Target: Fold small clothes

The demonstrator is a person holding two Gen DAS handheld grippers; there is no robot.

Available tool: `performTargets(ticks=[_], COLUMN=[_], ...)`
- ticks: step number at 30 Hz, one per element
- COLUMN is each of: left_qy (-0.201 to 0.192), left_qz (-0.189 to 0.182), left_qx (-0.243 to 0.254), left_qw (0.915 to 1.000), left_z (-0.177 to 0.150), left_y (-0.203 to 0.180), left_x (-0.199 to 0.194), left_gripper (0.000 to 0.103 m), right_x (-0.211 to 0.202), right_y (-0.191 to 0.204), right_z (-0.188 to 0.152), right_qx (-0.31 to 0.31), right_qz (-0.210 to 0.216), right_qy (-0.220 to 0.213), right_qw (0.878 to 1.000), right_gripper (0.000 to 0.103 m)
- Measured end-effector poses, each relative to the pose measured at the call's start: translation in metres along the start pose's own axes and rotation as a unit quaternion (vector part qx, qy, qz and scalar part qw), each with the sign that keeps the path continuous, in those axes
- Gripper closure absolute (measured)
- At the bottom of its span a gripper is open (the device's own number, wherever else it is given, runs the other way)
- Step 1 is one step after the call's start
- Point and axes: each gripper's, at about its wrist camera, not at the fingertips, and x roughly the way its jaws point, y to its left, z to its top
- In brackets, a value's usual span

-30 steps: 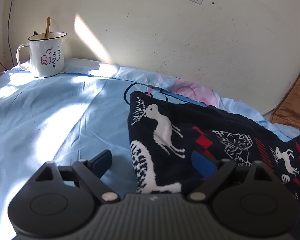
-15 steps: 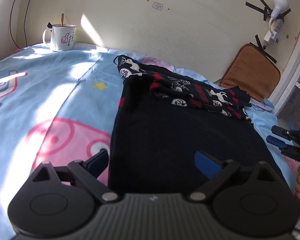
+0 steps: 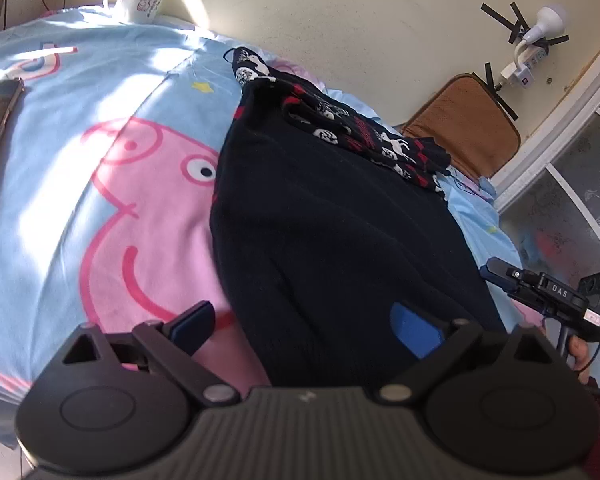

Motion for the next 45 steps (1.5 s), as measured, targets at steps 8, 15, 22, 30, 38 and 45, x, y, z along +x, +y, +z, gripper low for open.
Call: performTargets(ticks=[8, 15, 22, 30, 38, 45], left_qy=[0.025, 0.039, -0.023, -0.059, -0.068, -0.073], left_qz=[-0.011, 0.018, -0.011, -0.077, -0.055, 0.030], left_qx=[0.012, -0.015, -0.041, -0.091, -0.111, -0.149], left_qw=[0.9995, 0.9990, 0.9988, 0.9911, 0.9900, 0.9857], left_z=[-0.012, -0.008, 0.006, 0.048, 0.134, 0.163], left_y=[-0.016, -0.005, 0.000, 0.005, 0.003, 0.038], left_x=[0.005, -0.005, -0.061, -0.040, 0.022, 0.069], left_gripper=[0.032, 0.093, 0.093, 0.093, 0.090, 0.027], right_x=[-0.031, -0.046, -0.048, -0.055, 0.004, 0.032], right_y=[0.003, 0.007, 0.024, 0.007, -0.017, -0.058], right_z=[-0.032, -0.063, -0.071, -0.007, 0.071, 0.083], right_qx=[-0.007, 0.001, -0.026, 0.007, 0.058, 0.117], right_qz=[-0.009, 0.031, 0.079, 0.101, 0.030, -0.038], right_qy=[0.037, 0.058, 0.064, -0.042, -0.060, -0.099], right_qw=[0.999, 0.998, 0.995, 0.994, 0.996, 0.987], right_gripper=[0.048, 0.057, 0.092, 0.092, 0.092, 0.058])
